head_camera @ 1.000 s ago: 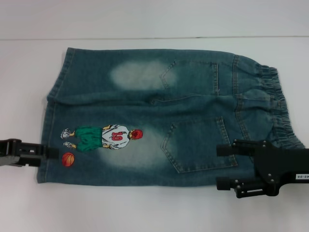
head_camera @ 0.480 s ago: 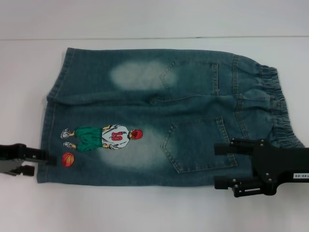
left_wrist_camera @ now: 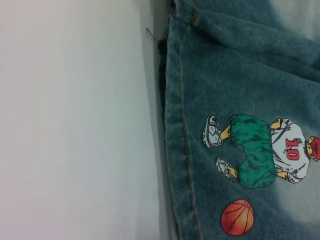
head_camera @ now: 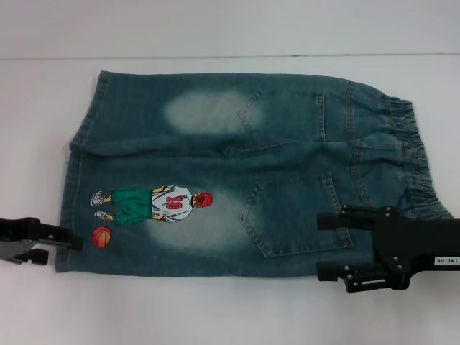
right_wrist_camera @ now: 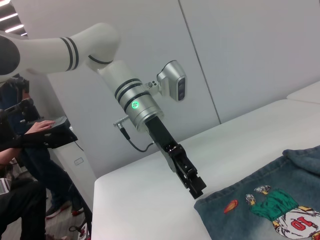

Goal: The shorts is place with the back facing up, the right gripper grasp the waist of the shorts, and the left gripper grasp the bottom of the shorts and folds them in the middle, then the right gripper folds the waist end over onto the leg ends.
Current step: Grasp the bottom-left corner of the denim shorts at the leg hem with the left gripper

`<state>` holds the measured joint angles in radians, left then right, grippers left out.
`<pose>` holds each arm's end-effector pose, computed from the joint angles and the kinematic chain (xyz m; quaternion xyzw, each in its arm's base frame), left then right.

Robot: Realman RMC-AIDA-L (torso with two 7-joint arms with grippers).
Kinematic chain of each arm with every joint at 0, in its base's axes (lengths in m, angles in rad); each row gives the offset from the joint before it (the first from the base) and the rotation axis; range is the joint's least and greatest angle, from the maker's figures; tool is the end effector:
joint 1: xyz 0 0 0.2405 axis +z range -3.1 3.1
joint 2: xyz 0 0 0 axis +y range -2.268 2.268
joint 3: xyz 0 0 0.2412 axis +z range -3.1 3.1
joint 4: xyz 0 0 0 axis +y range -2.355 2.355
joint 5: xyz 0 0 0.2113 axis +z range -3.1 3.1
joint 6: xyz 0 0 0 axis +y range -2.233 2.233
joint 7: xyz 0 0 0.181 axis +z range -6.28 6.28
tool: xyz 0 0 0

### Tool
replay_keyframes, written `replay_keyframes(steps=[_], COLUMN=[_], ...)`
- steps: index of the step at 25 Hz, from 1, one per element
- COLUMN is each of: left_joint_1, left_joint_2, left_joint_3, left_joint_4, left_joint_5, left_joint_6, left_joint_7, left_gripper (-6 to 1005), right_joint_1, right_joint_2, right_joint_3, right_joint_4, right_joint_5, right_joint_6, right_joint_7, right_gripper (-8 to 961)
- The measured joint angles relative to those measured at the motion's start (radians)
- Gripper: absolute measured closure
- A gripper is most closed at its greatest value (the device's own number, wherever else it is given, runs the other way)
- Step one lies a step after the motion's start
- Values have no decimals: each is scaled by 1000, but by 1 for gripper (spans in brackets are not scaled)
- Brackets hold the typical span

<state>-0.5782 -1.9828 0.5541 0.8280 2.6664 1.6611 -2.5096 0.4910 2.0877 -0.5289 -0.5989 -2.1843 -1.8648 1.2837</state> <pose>-0.3239 0.3173 0.0315 -0.7191 -0.6859 0.0069 0.1117 0.2408 0.2715 -0.0281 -0.9383 0.2022 0.2802 0.0107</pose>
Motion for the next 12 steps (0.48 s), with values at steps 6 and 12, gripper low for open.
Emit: replay_keyframes(steps=[6, 12], left_joint_1=[2, 0], left_joint_2=[-3, -10], left_joint_3=[14, 19], left_joint_4=[-2, -3], left_joint_5=[2, 3], left_joint_6=[-9, -9], left_joint_7=[0, -1], left_gripper=[167, 182], right_joint_1=[-3, -3], right_joint_2=[0, 0], right_joint_3=[6, 1], right_joint_4=[0, 0], right_joint_5=[0, 0], right_joint_6=[0, 0], right_joint_7=[0, 0], right_gripper=[36, 36])
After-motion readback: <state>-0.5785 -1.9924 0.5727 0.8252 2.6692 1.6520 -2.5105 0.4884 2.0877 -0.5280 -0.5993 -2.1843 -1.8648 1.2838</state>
